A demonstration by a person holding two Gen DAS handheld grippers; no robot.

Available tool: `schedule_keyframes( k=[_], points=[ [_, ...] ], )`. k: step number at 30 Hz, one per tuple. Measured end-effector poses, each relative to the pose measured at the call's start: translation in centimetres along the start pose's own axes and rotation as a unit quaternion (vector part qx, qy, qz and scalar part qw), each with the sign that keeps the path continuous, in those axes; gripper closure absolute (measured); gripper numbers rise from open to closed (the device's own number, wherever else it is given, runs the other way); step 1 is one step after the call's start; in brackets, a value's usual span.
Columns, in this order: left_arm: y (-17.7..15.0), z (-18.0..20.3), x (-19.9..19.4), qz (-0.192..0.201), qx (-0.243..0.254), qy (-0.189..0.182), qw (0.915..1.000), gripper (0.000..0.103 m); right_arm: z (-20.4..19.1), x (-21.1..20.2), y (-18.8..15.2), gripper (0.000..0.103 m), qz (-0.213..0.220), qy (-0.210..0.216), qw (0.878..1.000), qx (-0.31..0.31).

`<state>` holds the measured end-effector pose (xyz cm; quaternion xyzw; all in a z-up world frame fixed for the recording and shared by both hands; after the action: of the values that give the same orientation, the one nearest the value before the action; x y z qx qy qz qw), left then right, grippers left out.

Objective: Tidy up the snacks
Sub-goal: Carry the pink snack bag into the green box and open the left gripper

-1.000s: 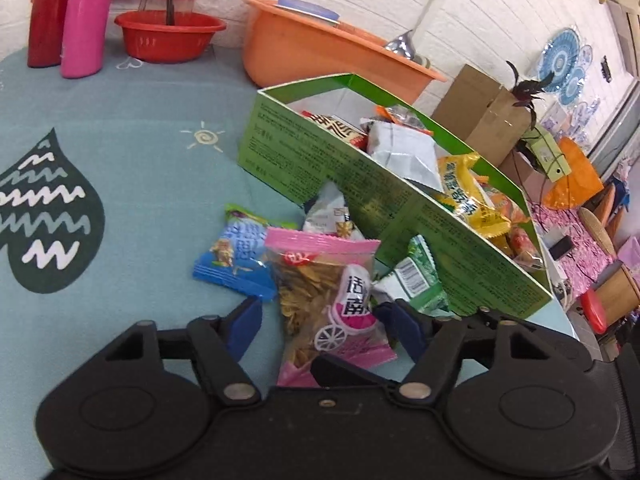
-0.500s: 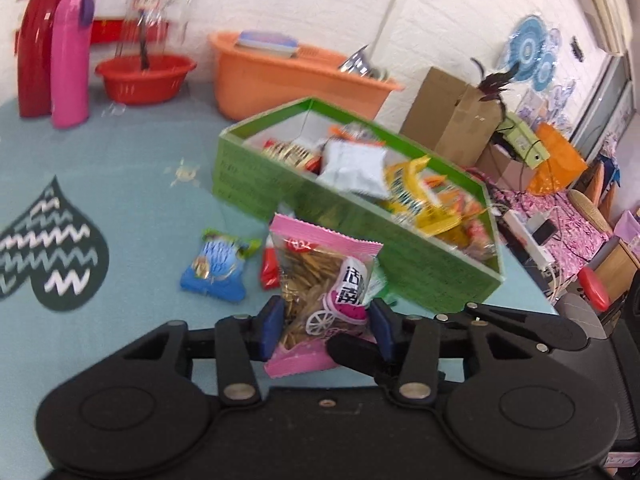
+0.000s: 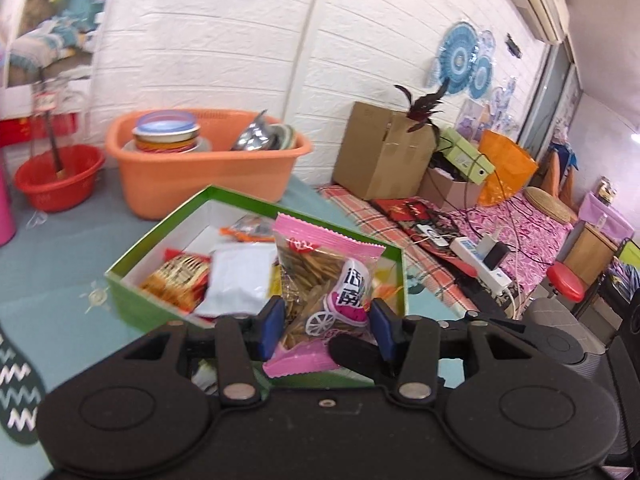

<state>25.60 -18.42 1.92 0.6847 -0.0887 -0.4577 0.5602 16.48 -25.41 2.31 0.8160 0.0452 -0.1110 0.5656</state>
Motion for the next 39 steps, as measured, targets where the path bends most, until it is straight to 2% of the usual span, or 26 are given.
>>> schedule_keyframes(
  k=[10,17,19,20,23,28,31,33,35,37,39],
  points=[
    [3.2,3.1,7.5,-0.014,0.023,-0.045,0.9986,0.022,7.5,0.0,2.1,0.058,0.02,-0.055,0.998,0.028],
    [3.0,2.8,10.9,-0.035,0.027,-0.048,0.9979,0.022,10.3,1.7,1.7,0.059,0.01,-0.064,0.997,0.047],
    [2.9,2.4,11.5,-0.039,0.025,-0.045,0.9979,0.025,10.6,2.4,1.5,0.06,0.007,-0.066,0.997,0.045],
    [2.8,2.2,11.7,-0.041,0.024,-0.042,0.998,0.023,10.7,2.7,1.4,0.062,0.006,-0.067,0.997,0.044],
    [2.4,1.6,12.2,-0.052,0.031,-0.018,0.998,0.001,11.0,3.9,1.1,0.062,-0.007,-0.07,0.997,0.041],
    [1.7,1.4,11.5,-0.055,0.043,-0.003,0.9976,0.0,10.8,4.9,0.4,0.061,-0.022,-0.084,0.996,0.024],
    [1.6,1.5,10.3,-0.048,0.047,0.007,0.9977,0.0,10.3,4.0,0.6,0.05,-0.012,-0.079,0.997,0.011],
    [1.8,1.6,9.1,-0.036,0.047,0.014,0.9981,0.0,9.6,3.1,0.9,0.037,0.002,-0.078,0.997,-0.009],
    [2.0,1.5,7.8,-0.028,0.045,0.022,0.9983,0.0,9.0,2.0,1.1,0.012,0.015,-0.082,0.996,-0.024],
    [2.0,1.4,6.5,-0.023,0.038,0.03,0.9985,0.0,8.4,0.8,1.2,0.002,0.026,-0.085,0.995,-0.033],
    [1.8,1.4,5.3,-0.022,0.028,0.026,0.999,0.0,7.6,-0.2,1.2,0.0,0.03,-0.082,0.995,-0.039]
  ],
)
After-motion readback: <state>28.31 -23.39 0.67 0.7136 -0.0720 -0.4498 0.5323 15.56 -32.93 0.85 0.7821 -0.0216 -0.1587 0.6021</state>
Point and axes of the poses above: each gripper's, at about its wrist camera, not at the fingertips, and x roughly the way its jaws point, z to its right, y to its top, the point moved 9 cm from there along x, roughly the way its jaws point, and after that the axes turned 13 degrees about x, right-handed, at the moved point
